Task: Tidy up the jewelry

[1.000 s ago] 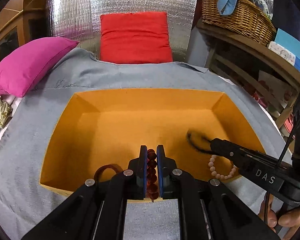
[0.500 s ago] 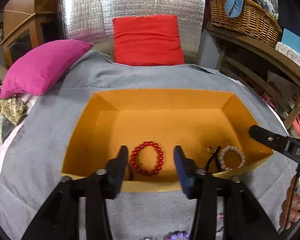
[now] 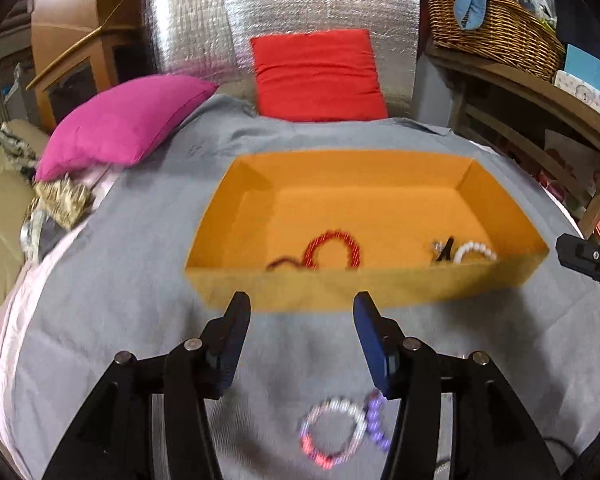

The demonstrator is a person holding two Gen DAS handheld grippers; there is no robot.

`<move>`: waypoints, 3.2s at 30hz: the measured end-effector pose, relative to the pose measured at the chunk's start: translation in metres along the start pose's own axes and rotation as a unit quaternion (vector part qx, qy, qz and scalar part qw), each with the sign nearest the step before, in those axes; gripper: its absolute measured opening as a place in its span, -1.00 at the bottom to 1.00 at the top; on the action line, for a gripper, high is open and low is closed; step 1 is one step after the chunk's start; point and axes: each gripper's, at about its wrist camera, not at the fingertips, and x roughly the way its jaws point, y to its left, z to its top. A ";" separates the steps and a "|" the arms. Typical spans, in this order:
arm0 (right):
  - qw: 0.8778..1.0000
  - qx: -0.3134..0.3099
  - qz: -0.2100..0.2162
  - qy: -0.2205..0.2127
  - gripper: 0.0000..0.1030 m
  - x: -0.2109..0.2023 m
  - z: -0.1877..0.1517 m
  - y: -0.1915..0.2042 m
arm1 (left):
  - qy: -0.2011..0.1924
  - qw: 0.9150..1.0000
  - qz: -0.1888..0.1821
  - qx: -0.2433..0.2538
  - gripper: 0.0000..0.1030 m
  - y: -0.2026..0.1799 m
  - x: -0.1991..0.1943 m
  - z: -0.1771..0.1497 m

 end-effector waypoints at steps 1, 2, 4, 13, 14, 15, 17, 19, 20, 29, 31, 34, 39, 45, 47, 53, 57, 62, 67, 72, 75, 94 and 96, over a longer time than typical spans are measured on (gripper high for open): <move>1.000 0.000 -0.003 0.003 -0.20 -0.001 -0.003 -0.001 | 0.003 1.000 -0.001 -0.002 0.06 0.002 -0.001 -0.005; 1.000 0.000 -0.004 0.006 -0.20 -0.002 -0.005 -0.001 | 0.009 1.000 -0.003 -0.005 0.06 0.004 -0.003 -0.013; 1.000 0.002 -0.007 0.018 -0.20 -0.003 -0.013 -0.002 | 0.019 1.000 -0.004 -0.005 0.06 0.007 -0.005 -0.023; 0.996 0.009 -0.003 0.084 -0.20 0.009 -0.045 0.005 | 0.040 0.999 -0.012 0.008 0.06 0.009 -0.010 -0.047; 0.996 0.007 -0.004 0.090 -0.20 0.013 -0.046 0.007 | 0.042 0.999 -0.011 0.011 0.06 0.009 -0.008 -0.048; 0.996 0.006 -0.005 0.093 -0.20 0.016 -0.046 0.008 | 0.044 0.999 -0.010 0.013 0.06 0.009 -0.007 -0.048; 0.994 0.005 -0.006 0.105 -0.20 0.023 -0.048 0.011 | 0.048 0.999 -0.007 0.021 0.06 0.008 -0.002 -0.048; 0.993 -0.001 -0.007 0.117 -0.20 0.029 -0.048 0.016 | 0.052 0.998 -0.001 0.028 0.06 0.006 0.002 -0.048; 0.992 -0.007 -0.010 0.123 -0.20 0.032 -0.049 0.019 | 0.053 0.998 0.000 0.032 0.06 0.005 0.003 -0.048; 0.989 -0.021 -0.034 0.143 0.04 0.034 -0.055 0.028 | 0.057 0.997 0.007 0.059 0.18 -0.009 0.006 -0.050; 0.990 -0.023 -0.033 0.137 0.04 0.032 -0.054 0.029 | 0.056 0.996 0.009 0.067 0.20 -0.011 0.006 -0.051; 0.990 -0.012 -0.039 0.136 0.04 0.033 -0.052 0.024 | 0.056 0.996 0.010 0.074 0.22 -0.014 0.007 -0.051; 0.990 -0.007 -0.042 0.136 0.04 0.034 -0.050 0.019 | 0.059 0.995 0.012 0.077 0.22 -0.016 0.008 -0.051; 0.989 -0.007 -0.046 0.140 0.04 0.035 -0.050 0.015 | 0.059 0.995 0.014 0.083 0.22 -0.017 0.010 -0.049; 0.989 -0.003 -0.047 0.139 0.04 0.035 -0.048 0.013 | 0.058 0.995 0.018 0.084 0.22 -0.015 0.011 -0.048; 0.990 0.014 -0.053 0.129 0.04 0.033 -0.044 0.004 | 0.048 0.997 0.031 0.049 0.23 0.012 0.011 -0.039; 0.991 0.032 -0.070 0.112 0.04 0.029 -0.039 -0.009 | 0.006 0.998 0.056 -0.009 0.28 0.053 0.005 -0.022; 0.990 0.061 -0.097 0.088 0.04 0.025 -0.032 -0.028 | -0.054 0.987 0.097 -0.114 0.45 0.111 0.000 -0.008; 0.988 0.086 -0.112 0.065 0.04 0.022 -0.025 -0.041 | -0.054 0.970 0.090 -0.218 0.48 0.155 0.019 -0.008; 0.984 0.105 -0.134 0.052 0.04 0.023 -0.020 -0.052 | -0.008 0.964 0.109 -0.244 0.48 0.168 0.054 -0.012; 0.981 0.117 -0.150 0.038 0.04 0.020 -0.016 -0.061 | 0.008 0.965 0.115 -0.236 0.48 0.167 0.068 -0.011; 0.975 0.150 -0.163 -0.021 0.04 0.029 0.006 -0.086 | -0.014 0.986 0.087 -0.144 0.44 0.132 0.086 0.001; 0.976 0.144 -0.160 -0.017 0.03 0.031 0.006 -0.083 | -0.012 0.986 0.074 -0.150 0.43 0.134 0.086 0.000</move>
